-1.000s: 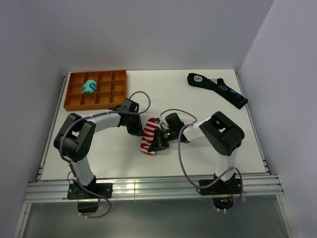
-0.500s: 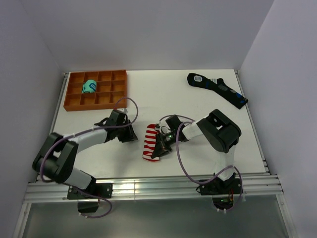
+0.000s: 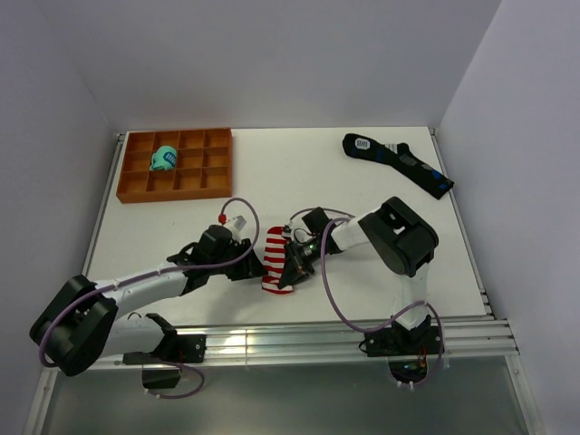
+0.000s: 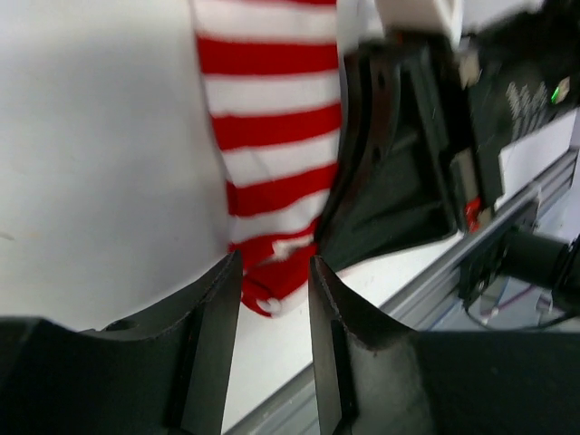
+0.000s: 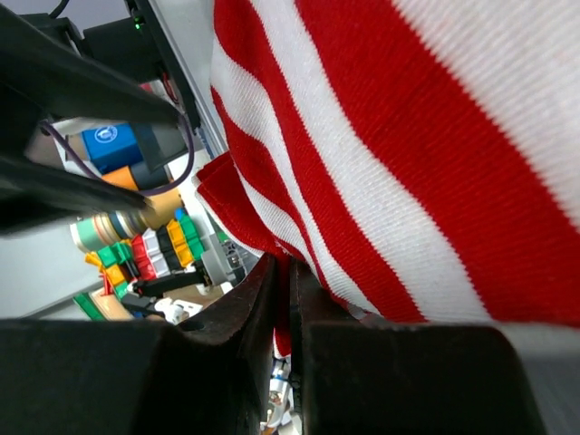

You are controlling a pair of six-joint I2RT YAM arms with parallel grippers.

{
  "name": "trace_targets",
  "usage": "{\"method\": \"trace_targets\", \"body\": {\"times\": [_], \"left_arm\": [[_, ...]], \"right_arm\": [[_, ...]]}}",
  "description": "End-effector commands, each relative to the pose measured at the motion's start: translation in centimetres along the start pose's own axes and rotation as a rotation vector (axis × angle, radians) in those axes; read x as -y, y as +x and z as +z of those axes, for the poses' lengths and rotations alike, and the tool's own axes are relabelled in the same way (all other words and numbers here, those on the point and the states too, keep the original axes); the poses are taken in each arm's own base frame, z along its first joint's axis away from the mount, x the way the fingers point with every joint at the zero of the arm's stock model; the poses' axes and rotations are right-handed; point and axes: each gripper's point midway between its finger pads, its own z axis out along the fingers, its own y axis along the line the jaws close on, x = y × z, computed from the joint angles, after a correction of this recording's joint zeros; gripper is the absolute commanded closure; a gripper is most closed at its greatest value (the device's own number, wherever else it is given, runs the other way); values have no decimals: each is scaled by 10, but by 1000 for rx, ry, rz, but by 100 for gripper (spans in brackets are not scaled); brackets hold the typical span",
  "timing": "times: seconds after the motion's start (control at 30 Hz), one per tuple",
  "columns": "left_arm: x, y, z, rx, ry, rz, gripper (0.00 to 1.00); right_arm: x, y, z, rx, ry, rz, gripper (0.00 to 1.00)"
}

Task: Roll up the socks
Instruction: Roll the sock at the center of the board.

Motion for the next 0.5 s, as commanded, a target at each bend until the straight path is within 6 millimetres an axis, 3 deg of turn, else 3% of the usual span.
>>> {"method": "trace_targets", "body": {"times": [0.0, 0.47], "left_arm": [[8, 10, 5, -2, 13, -3, 59], [1, 32, 4, -6, -30, 53, 57]], "right_arm": [[61, 14, 1, 6, 225, 178, 95], [66, 14, 0, 2, 240, 195, 95]]}}
